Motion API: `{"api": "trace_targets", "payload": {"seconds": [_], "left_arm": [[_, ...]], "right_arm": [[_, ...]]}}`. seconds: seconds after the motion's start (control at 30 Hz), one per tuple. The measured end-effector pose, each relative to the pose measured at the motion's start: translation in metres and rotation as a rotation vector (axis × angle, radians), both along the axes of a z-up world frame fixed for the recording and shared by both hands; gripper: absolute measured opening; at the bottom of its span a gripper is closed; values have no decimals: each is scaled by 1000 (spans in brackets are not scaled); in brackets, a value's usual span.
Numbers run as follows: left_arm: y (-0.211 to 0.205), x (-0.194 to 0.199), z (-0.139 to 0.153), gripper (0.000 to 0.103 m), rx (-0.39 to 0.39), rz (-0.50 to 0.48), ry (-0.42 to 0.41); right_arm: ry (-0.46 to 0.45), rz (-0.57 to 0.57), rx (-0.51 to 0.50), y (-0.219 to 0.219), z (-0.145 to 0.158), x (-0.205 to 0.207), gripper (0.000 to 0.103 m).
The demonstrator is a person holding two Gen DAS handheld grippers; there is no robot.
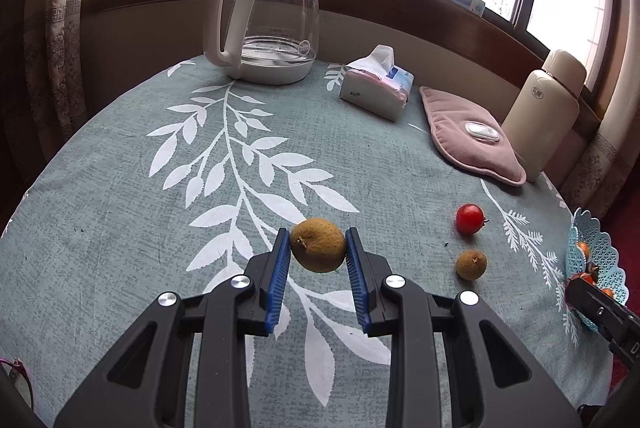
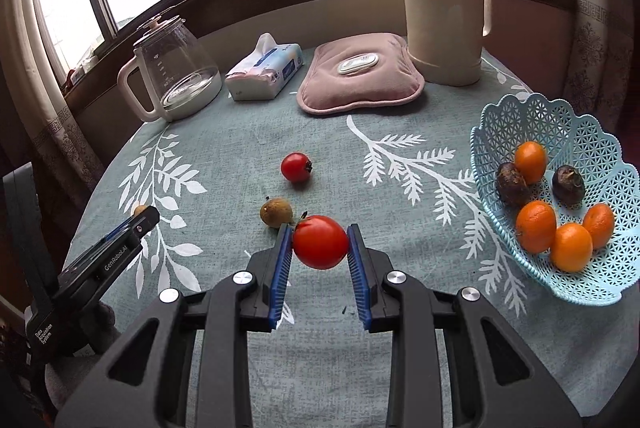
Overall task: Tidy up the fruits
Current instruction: 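Carry the cherry tomato into the basket with the right tool and release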
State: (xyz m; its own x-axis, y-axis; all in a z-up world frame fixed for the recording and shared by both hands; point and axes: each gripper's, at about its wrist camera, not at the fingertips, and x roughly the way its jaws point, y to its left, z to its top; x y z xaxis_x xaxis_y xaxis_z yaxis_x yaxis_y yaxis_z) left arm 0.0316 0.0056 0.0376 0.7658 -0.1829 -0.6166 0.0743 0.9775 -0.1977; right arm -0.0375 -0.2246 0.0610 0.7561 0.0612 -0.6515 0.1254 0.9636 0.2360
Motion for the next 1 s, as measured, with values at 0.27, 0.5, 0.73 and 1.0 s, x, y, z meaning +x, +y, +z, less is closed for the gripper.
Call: {"api": "trace_targets", "payload": {"seconds": [0.27,0.5,0.73,1.0], "left_arm": [[-4,0,-1,28,7,-10,-1],[-6,0,-2,28,17,-16,2],[-9,0,-4,28,33,-19,3],[-10,0,-6,28,42,-22,5]], "right_arm": [[-39,-133,3,-50,12,-28,29],[-33,-259,23,-98,9,-54,29],[-18,-324,53,-125,0,-69,29],[-2,-322,139,-136,-7,-70,30]]}}
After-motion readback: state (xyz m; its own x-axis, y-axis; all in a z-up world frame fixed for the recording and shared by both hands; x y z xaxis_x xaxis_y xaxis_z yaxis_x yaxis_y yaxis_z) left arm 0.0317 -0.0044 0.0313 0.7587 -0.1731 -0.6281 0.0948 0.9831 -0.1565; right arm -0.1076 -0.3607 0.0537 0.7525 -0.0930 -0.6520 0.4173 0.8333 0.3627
